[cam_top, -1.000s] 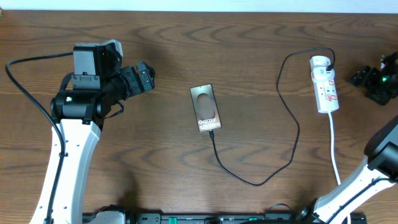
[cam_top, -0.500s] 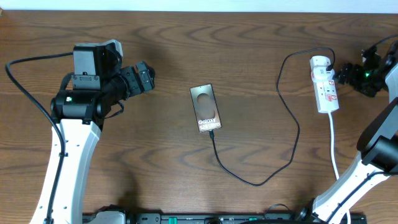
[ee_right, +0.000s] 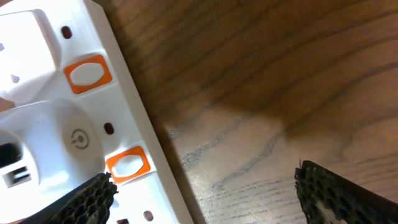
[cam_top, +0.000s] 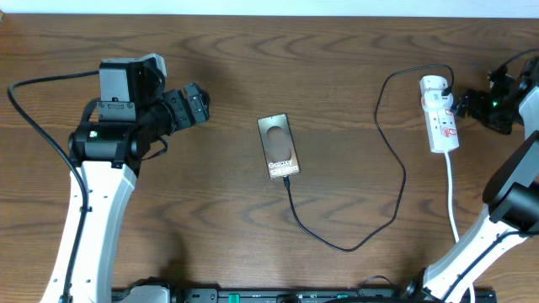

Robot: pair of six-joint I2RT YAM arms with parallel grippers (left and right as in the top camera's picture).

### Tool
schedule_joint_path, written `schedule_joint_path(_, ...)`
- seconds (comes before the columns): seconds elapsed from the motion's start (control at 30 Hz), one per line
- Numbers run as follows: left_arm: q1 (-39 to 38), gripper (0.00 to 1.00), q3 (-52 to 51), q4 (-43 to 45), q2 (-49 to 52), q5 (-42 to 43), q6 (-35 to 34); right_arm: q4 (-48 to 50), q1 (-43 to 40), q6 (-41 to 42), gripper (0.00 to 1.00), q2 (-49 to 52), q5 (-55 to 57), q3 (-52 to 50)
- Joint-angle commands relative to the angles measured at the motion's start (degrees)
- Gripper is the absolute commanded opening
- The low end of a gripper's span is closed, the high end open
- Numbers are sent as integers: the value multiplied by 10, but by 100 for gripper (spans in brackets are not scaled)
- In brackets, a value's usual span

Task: Plug charger to phone and switch on socket

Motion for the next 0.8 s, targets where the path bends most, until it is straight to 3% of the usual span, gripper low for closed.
schedule_joint_path(0.0, 2, 100, 10, 0, -5, -8, 3, 4, 6, -1, 93, 21, 2, -4)
schedule_joint_path(0.77, 2, 100, 10, 0, -5, -8, 3, 23, 6, 73, 95, 40, -33, -4)
